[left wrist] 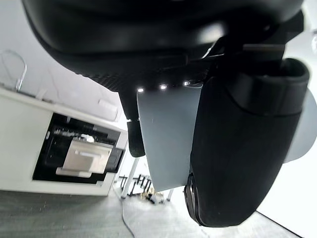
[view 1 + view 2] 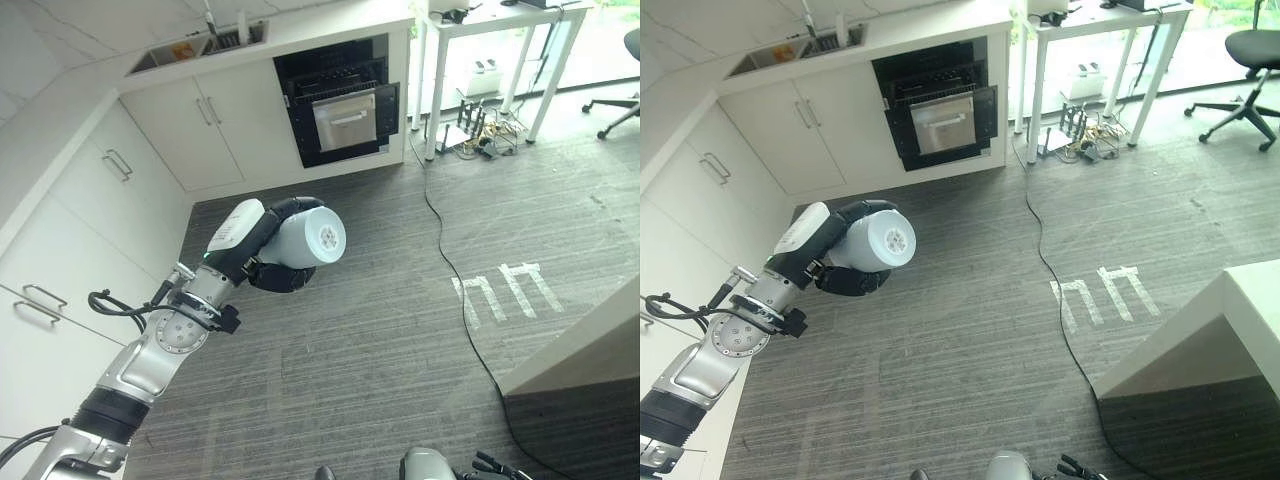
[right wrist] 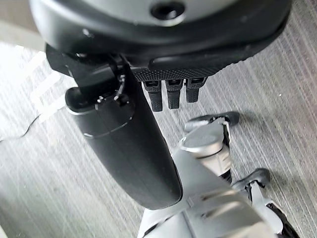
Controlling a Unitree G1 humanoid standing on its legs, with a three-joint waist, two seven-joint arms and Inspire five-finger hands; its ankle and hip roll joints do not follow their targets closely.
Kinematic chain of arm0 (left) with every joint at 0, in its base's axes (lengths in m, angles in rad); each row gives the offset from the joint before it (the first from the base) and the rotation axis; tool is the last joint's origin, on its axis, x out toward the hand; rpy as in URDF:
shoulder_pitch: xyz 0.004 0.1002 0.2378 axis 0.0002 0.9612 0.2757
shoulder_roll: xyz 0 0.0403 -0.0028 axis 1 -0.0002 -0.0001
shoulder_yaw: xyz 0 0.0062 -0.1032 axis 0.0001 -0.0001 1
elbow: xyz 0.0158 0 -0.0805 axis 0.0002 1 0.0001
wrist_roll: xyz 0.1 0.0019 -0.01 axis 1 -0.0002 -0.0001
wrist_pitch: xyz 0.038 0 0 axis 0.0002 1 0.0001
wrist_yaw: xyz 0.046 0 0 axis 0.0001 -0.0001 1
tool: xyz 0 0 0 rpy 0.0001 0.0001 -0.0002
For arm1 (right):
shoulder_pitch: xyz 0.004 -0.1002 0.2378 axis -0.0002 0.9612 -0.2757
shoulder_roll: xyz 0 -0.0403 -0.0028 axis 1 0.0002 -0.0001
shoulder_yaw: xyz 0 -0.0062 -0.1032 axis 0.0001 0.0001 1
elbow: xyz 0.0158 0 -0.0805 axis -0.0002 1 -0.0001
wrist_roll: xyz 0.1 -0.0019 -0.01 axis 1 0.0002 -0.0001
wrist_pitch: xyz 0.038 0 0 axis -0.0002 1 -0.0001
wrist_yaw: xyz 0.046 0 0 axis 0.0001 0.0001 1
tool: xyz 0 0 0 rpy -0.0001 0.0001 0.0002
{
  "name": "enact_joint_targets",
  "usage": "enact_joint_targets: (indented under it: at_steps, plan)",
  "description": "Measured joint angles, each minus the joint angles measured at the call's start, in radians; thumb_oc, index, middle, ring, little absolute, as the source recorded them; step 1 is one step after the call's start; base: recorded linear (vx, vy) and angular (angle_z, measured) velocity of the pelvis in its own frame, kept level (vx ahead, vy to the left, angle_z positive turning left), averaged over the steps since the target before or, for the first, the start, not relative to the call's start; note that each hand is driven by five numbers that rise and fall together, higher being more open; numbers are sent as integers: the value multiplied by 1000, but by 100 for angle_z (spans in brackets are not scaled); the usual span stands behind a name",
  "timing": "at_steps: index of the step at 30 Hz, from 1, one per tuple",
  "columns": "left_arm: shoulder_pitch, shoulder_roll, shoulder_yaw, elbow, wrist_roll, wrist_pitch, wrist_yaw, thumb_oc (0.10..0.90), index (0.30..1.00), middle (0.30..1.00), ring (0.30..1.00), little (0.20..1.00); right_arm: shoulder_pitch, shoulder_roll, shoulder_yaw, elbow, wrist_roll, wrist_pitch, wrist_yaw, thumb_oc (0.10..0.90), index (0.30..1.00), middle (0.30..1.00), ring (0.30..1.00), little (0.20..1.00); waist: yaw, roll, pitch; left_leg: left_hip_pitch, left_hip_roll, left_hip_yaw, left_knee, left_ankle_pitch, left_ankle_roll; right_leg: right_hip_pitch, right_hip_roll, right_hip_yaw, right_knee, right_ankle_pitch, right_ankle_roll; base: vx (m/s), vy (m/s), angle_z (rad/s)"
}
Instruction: Place the dishes in the dishwasher.
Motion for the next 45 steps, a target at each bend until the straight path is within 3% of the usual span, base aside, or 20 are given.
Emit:
enact_joint_targets:
  at_steps: [4, 8, 11, 14, 16, 17, 19, 22, 23, 25, 27, 29, 31, 33, 36, 37, 38, 39, 42, 45]
  plan:
    - [57, -3, 18, -15, -6, -6, -3, 400, 300, 300, 300, 300, -24, -18, 10, 9, -30, -23, -28, 800, 900, 900, 900, 900, 35, -23, 27, -66, -2, -166, 154, -43, -18, 32, 17, 73, -21, -1, -42, 218, 104, -49]
    - [84, -49, 22, -41, -5, -9, -19, 400, 300, 300, 300, 300, -24, -39, 54, -45, -37, -39, -26, 800, 900, 900, 900, 900, 52, 10, 46, -200, 46, -171, 137, -42, -25, 90, 60, 51, -64, -9, -50, 276, 190, -8]
    - [83, -78, 22, -40, 4, -7, -19, 400, 300, 300, 300, 300, -32, -38, 53, -155, 17, -52, -16, 800, 900, 900, 900, 900, 52, -4, 76, -287, 96, -97, 135, -11, -18, 136, 49, 55, -64, -38, -39, 389, 290, -8]
    - [84, -76, 24, -38, 15, -7, -19, 400, 300, 300, 300, 300, -20, -48, 44, -252, 51, -48, -24, 800, 900, 900, 900, 900, 44, -10, 82, -240, 89, -25, 105, -6, -3, 195, 9, 67, -64, -76, 28, 386, 280, -14]
    - [78, -77, 25, -31, 36, -7, -19, 400, 300, 300, 300, 300, -20, -40, 42, -314, 71, -43, -28, 800, 900, 900, 900, 900, 51, -35, 84, -176, 15, -15, 75, 59, 36, 253, -48, 82, -90, -104, 80, 492, 292, -12]
    - [76, -76, 25, -26, 41, -6, -19, 400, 300, 300, 300, 300, -7, -8, 42, -368, 82, -41, -33, 800, 900, 900, 900, 900, 50, -63, 83, -144, -41, -19, 103, 34, 82, 341, -106, 45, -154, -73, 121, 491, 346, 18]
    - [59, -72, 24, -10, 41, -13, -22, 400, 300, 300, 300, 300, 1, 21, 43, -409, 85, -25, -48, 800, 900, 900, 900, 900, 51, -61, 82, -137, -65, -27, 147, -10, 113, 388, -129, -11, -160, -15, 142, 345, 293, 50]
    - [-12, -32, 25, 53, 34, -23, -23, 400, 300, 300, 300, 300, 6, 94, 47, -423, 105, -22, -66, 800, 900, 900, 900, 900, 50, -55, 83, -48, -85, -35, 123, -62, 172, 237, -157, -24, 262, 113, 220, 212, 178, 72]
    - [-19, 6, 33, 54, 31, -37, -22, 400, 300, 300, 300, 300, -1, 111, 53, -425, 113, -25, -66, 800, 900, 900, 900, 900, 53, -67, 80, -34, -87, -31, 122, -83, 158, 162, -156, -21, 373, 124, 226, 177, -1, 54]
    - [-11, 20, 45, 56, 30, -36, -21, 400, 300, 300, 300, 300, -19, 110, 58, -426, 122, -26, -65, 800, 900, 900, 900, 900, 52, -47, 83, 3, -93, -33, 84, -96, 166, 21, -118, -41, 466, 95, 215, 208, -50, 27]
    - [10, 15, 33, 53, 34, -37, -41, 400, 300, 300, 300, 300, -38, 104, 59, -427, 125, -27, -64, 800, 900, 900, 900, 900, 43, -7, 87, 49, -76, -35, 42, -95, 161, -51, -28, -68, 271, 57, 174, 203, -95, 16]
    - [29, -3, 31, 31, 40, -36, -52, 400, 300, 300, 300, 300, -35, 104, 60, -429, 125, -27, -59, 800, 900, 900, 900, 900, 20, -13, 87, 82, -74, -32, 33, -110, 138, -59, -18, -138, 49, 81, 96, 258, -179, 34]
    - [32, -32, 31, -7, 42, -34, -60, 400, 300, 300, 300, 300, -33, 94, 58, -435, 126, -29, -58, 800, 900, 900, 900, 900, 13, -24, 86, 87, -68, -9, 29, -135, 114, -76, -28, -164, -192, 118, 79, 388, -286, 16]
    - [31, -31, 18, 12, 64, -22, -60, 400, 300, 300, 300, 300, -53, 98, 55, -417, 126, -30, -47, 800, 900, 900, 900, 900, -1, -61, 86, 117, -89, 4, 34, -157, 95, -162, -90, -65, -188, 183, 106, 424, -311, -19]
    - [34, -20, -1, 42, 77, -21, -64, 400, 300, 300, 300, 300, -30, 101, 34, -414, 126, -31, -48, 800, 900, 900, 900, 900, -7, -70, 84, 205, -85, -7, 36, -220, 34, -165, -147, 11, -168, 199, 124, 430, -364, -11]
    - [51, -20, -1, 43, 75, -29, -65, 400, 300, 300, 300, 300, -11, 99, 35, -412, 126, -23, -57, 800, 900, 900, 900, 900, -8, -57, 71, 246, -40, -10, 56, -272, -29, -148, -108, -3, -115, 253, 112, 543, -492, -13]
    - [58, -20, -1, 39, 75, -33, -66, 400, 300, 300, 300, 300, -5, 96, 35, -414, 126, -24, -58, 800, 900, 900, 900, 900, -6, -41, 62, 258, -9, -23, 60, -282, -34, -146, -72, -10, -89, 261, 100, 522, -472, -28]
    - [57, -19, 2, 31, 75, -38, -64, 400, 300, 300, 300, 300, -11, 89, 37, -416, 126, -24, -59, 800, 900, 900, 900, 900, -6, -32, 58, 287, 42, -50, 76, -279, -44, -147, -31, -43, -16, 219, 16, 484, -434, -35]
    - [80, -28, 3, 7, 75, -32, -62, 400, 300, 300, 300, 300, -33, 48, 38, -422, 126, -25, -60, 800, 900, 900, 900, 900, -9, -32, 58, 310, 88, -110, 139, -218, -79, -133, 17, -50, 65, 128, -45, 444, -410, -48]
    - [159, -38, 3, -59, 84, -28, -60, 400, 300, 300, 300, 300, -36, -9, 41, -431, 124, -28, -48, 800, 900, 900, 900, 900, -2, -32, 57, 301, 113, -174, 301, 5, -115, -48, 87, -28, 58, 62, -127, 359, -426, -60]
